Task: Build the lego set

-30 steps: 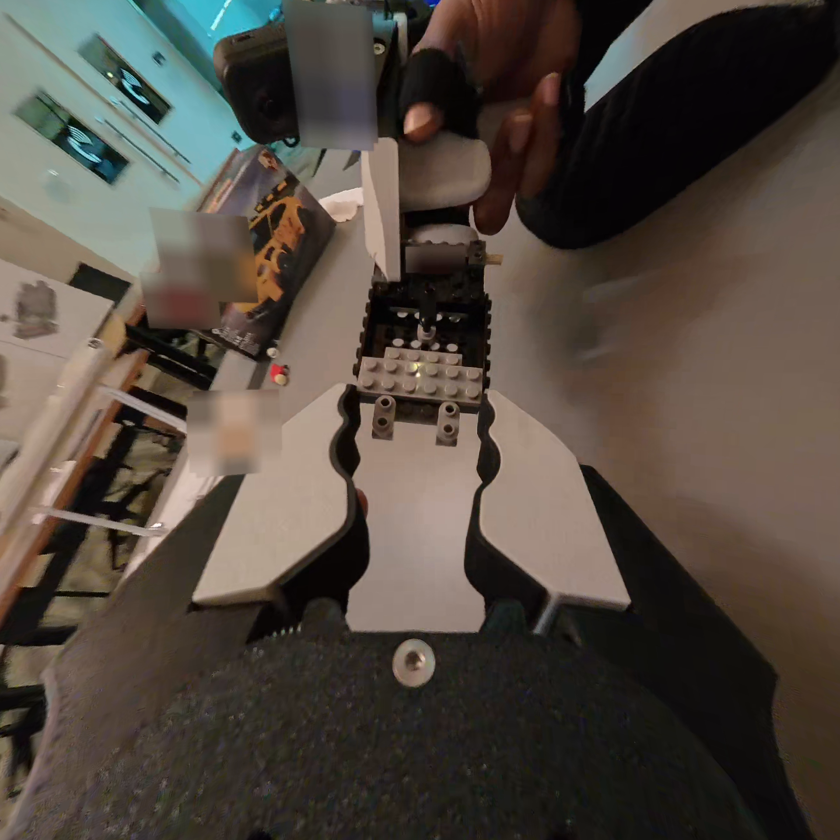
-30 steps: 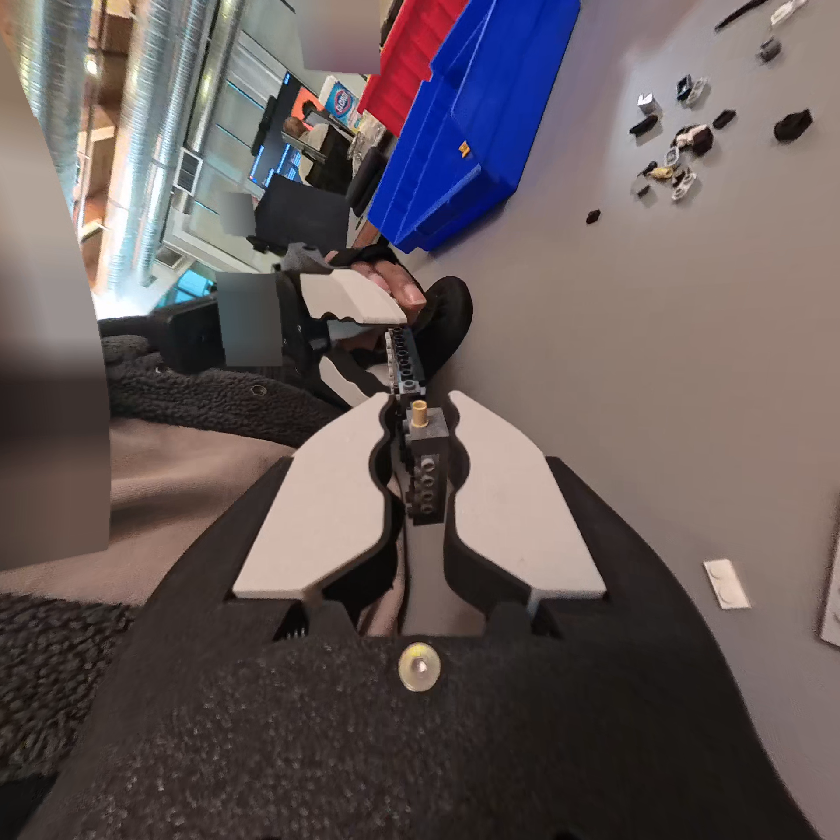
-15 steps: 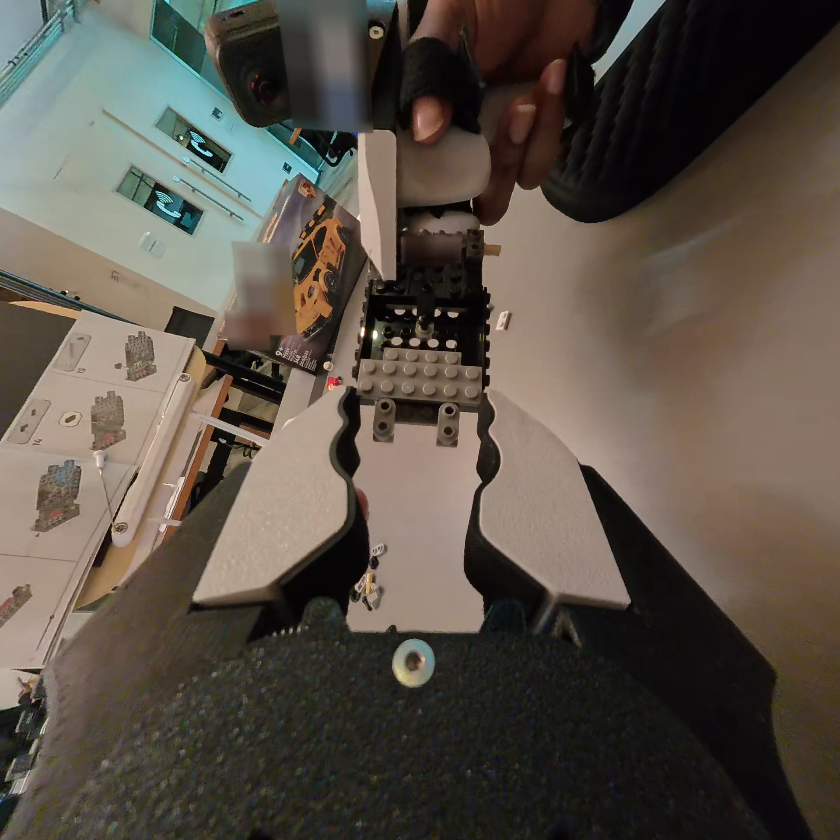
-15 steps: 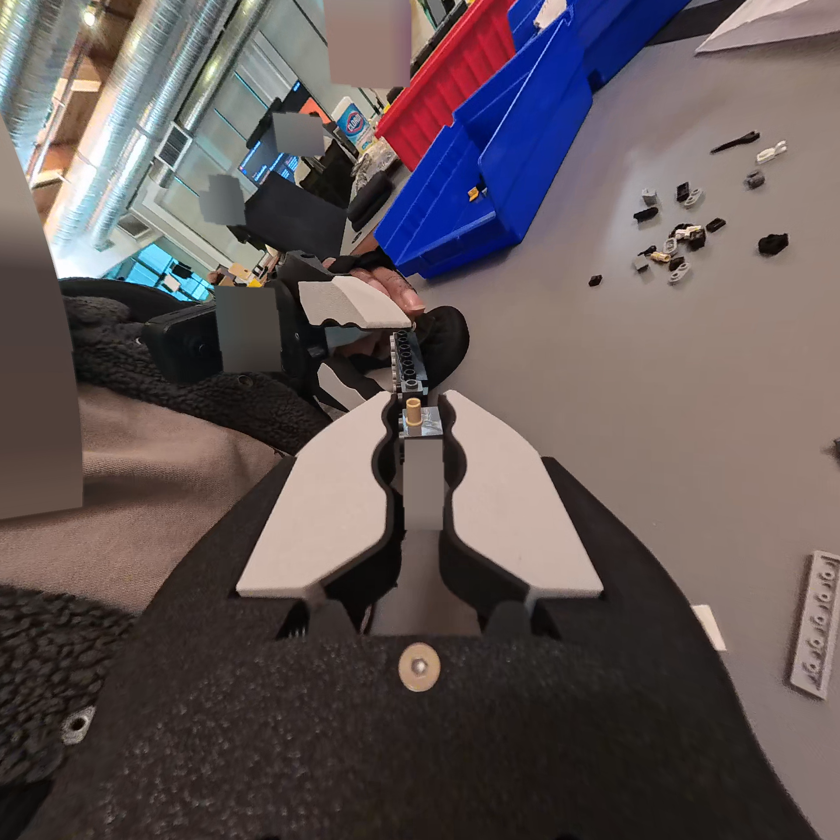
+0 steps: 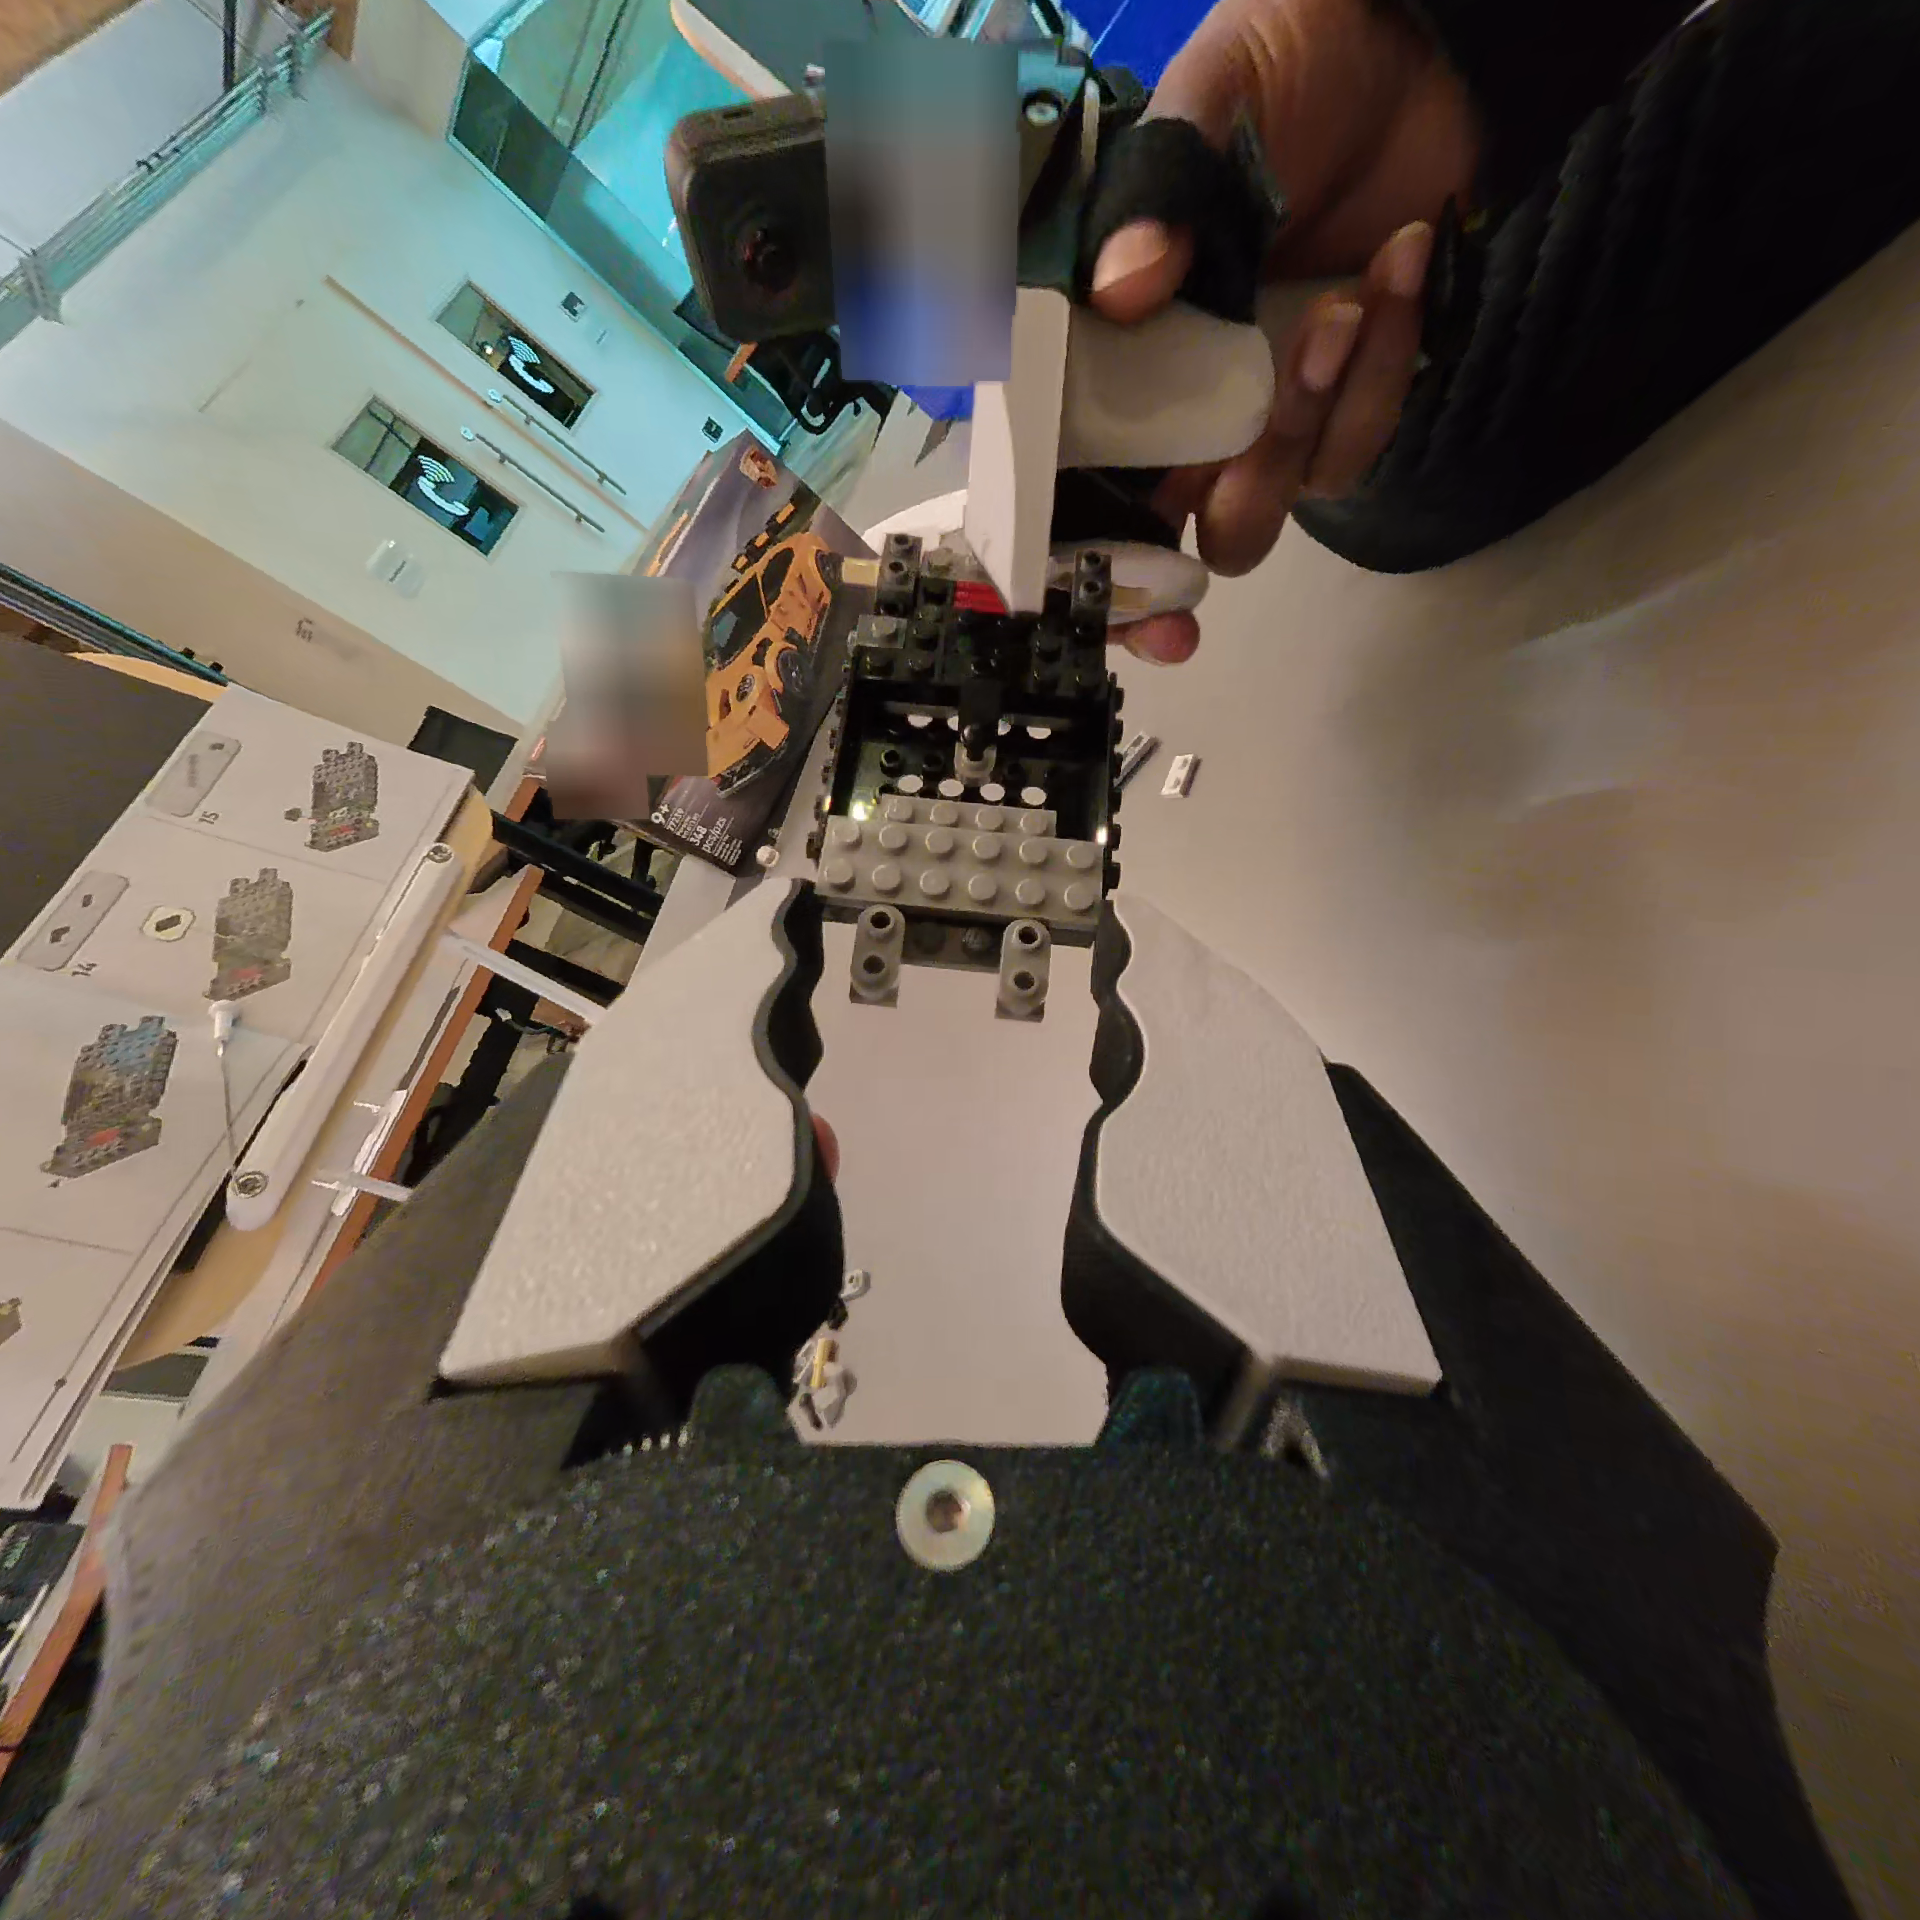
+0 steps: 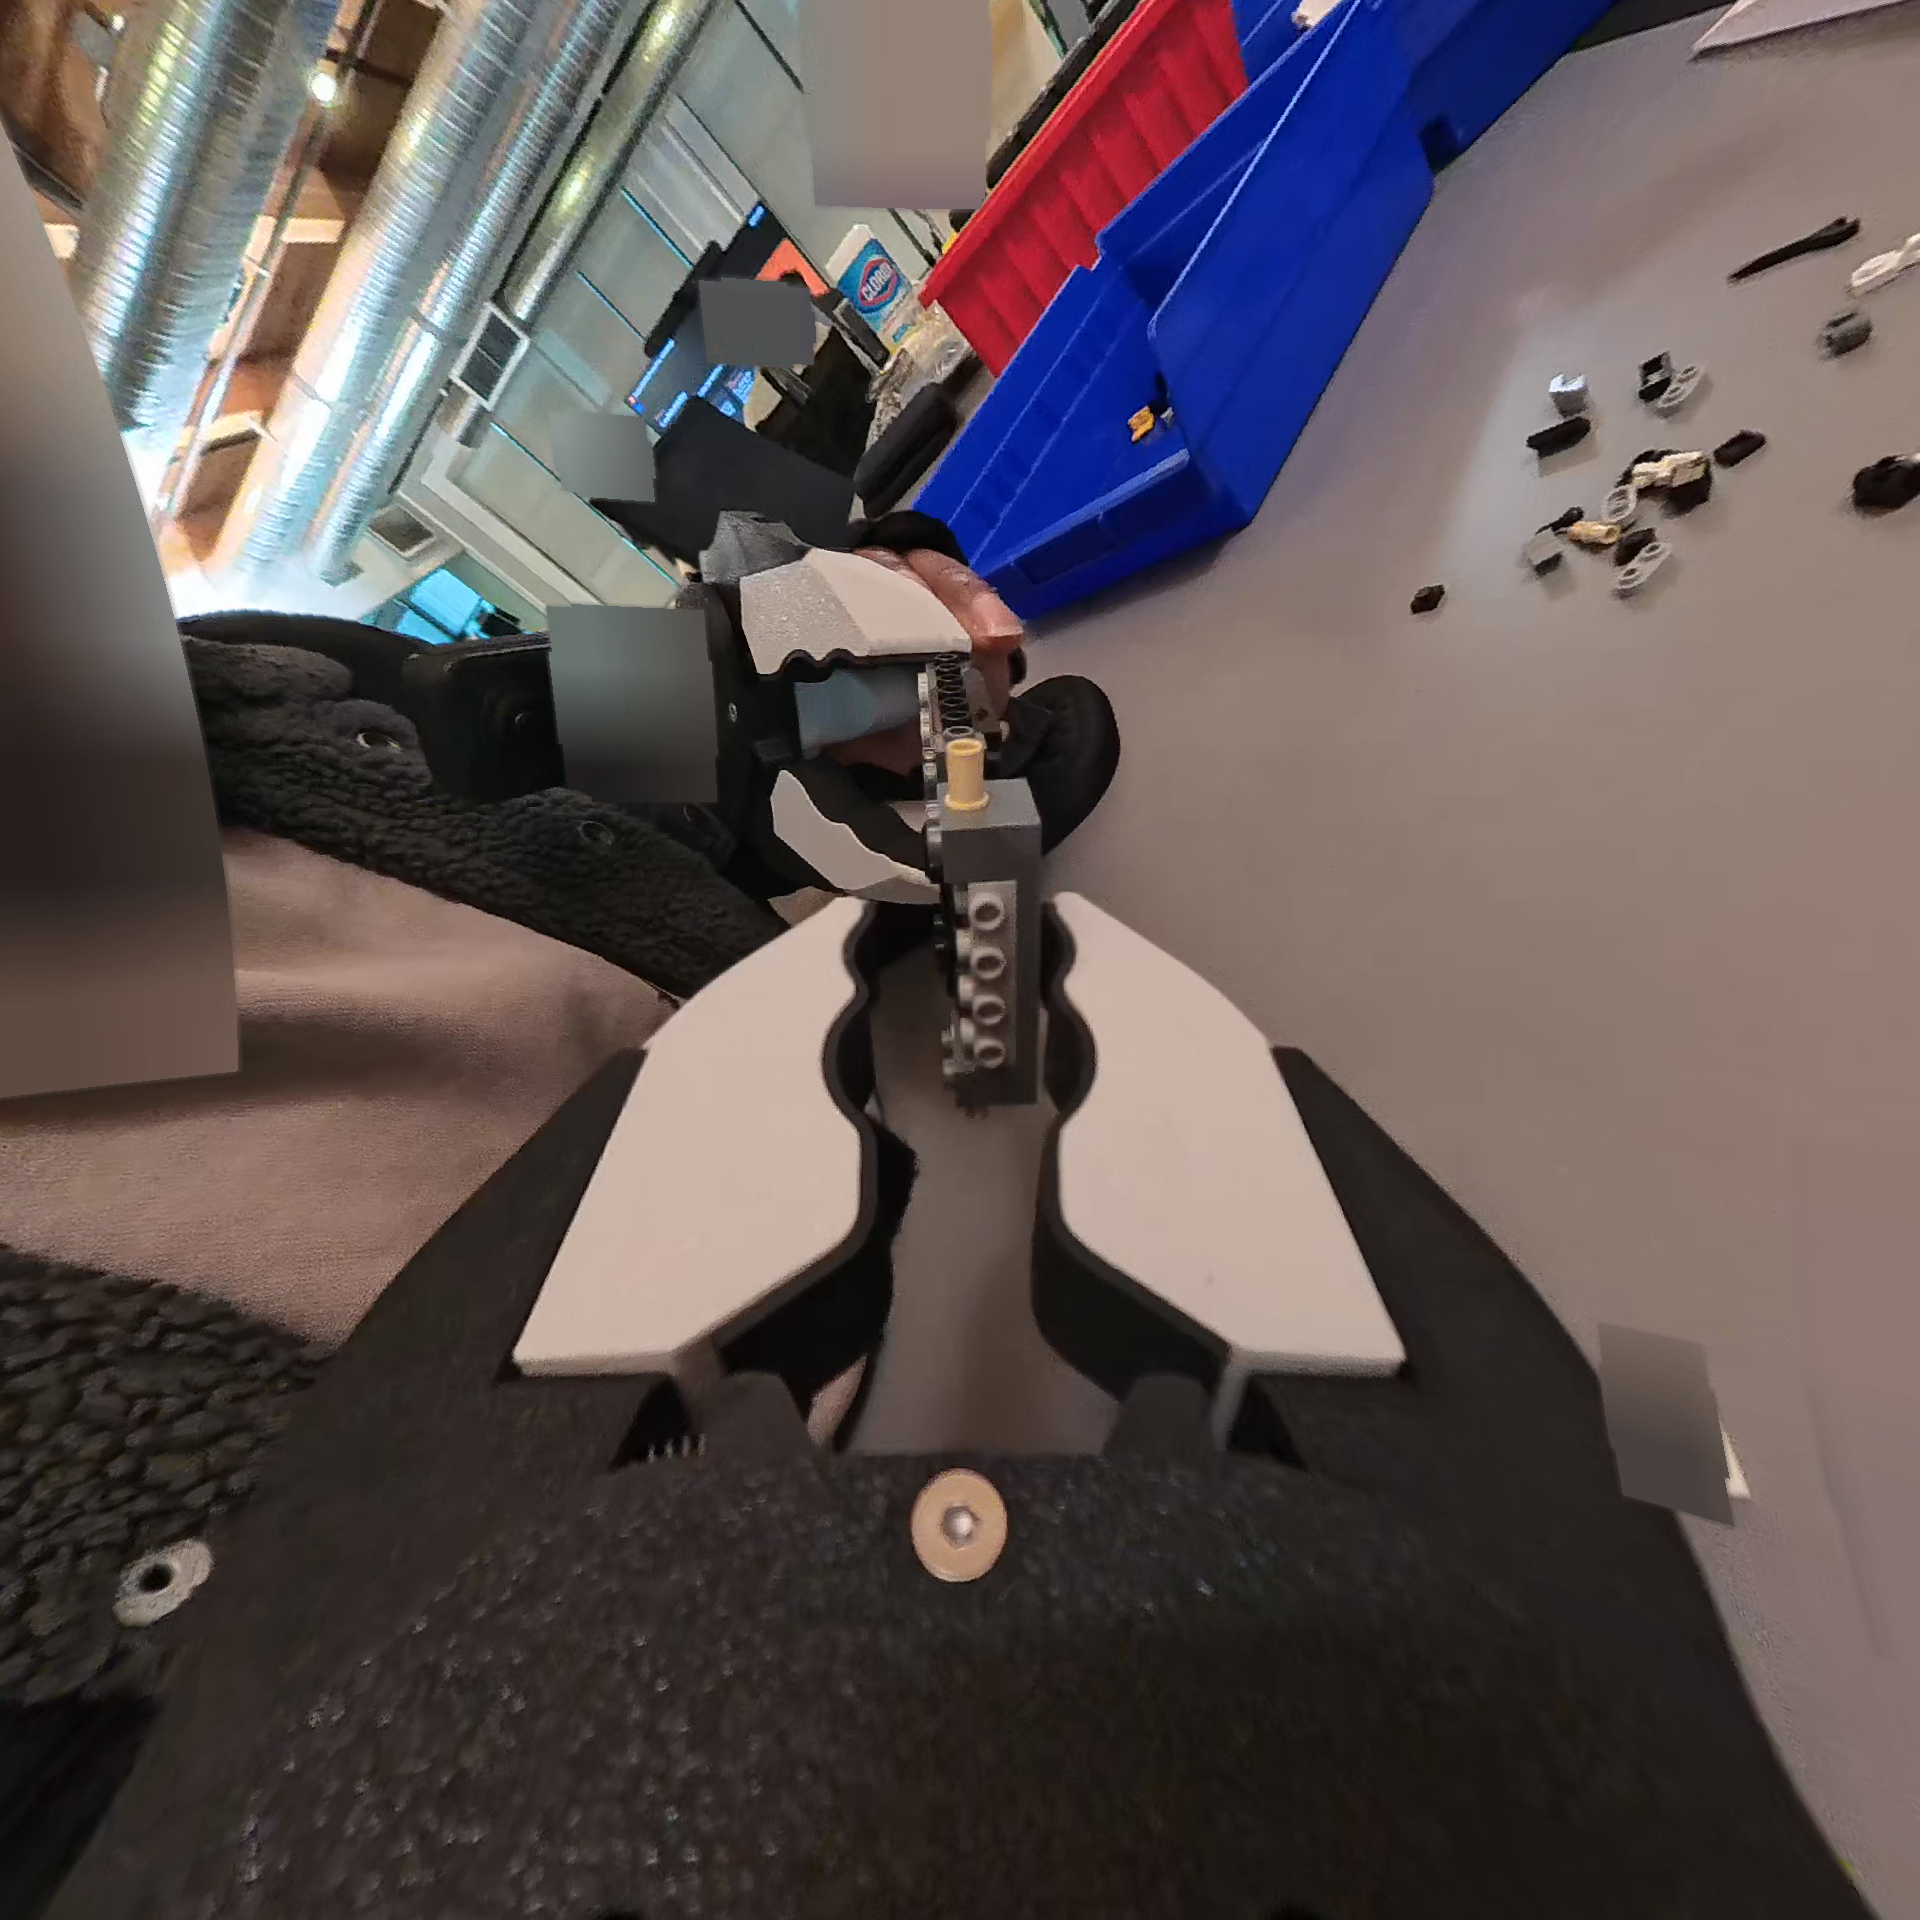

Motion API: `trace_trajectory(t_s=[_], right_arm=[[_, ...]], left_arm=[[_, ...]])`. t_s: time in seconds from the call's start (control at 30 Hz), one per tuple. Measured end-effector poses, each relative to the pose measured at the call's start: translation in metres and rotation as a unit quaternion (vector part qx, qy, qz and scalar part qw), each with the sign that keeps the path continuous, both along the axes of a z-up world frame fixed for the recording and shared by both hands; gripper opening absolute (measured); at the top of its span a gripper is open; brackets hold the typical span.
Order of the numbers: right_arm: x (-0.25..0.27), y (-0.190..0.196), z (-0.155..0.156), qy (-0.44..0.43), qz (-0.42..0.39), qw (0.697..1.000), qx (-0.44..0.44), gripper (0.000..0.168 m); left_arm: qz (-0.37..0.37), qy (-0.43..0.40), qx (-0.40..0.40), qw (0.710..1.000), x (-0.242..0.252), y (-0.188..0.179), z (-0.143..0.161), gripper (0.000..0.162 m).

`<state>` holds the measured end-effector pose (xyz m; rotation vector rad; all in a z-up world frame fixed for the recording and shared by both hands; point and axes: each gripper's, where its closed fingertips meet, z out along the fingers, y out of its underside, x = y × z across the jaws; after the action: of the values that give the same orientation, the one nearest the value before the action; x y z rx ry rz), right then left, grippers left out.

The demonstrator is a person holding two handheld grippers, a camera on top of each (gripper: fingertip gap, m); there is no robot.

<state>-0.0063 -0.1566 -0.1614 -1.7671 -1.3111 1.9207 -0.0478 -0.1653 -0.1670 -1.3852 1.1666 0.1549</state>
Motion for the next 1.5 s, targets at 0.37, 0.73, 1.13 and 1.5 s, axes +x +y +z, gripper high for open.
trace_trajectory(t_s=[0.37, 0.73, 1.13, 1.5], right_arm=[[-0.004, -0.003, -0.003, 0.003, 0.038, 0.999, -0.026, 0.013], [0.023, -0.038, -0.026, -0.079, 0.299, 0.942, 0.131, 0.013], [0.002, 0.082, -0.025, -0.118, 0.099, 0.951, 0.268, 0.027], [-0.017, 0.135, -0.115, -0.240, 0.074, 0.885, 0.392, 0.020]], left_arm=[[-0.022, -0.060, -0.065, 0.996, 0.007, -0.001, -0.007, 0.062], [-0.177, -0.334, -0.538, 0.753, 0.044, -0.031, -0.024, 0.040], [-0.093, -0.488, -0.567, 0.657, 0.020, 0.012, -0.032, 0.012], [0.017, -0.605, -0.548, 0.577, -0.033, 0.048, -0.049, 0.012]])
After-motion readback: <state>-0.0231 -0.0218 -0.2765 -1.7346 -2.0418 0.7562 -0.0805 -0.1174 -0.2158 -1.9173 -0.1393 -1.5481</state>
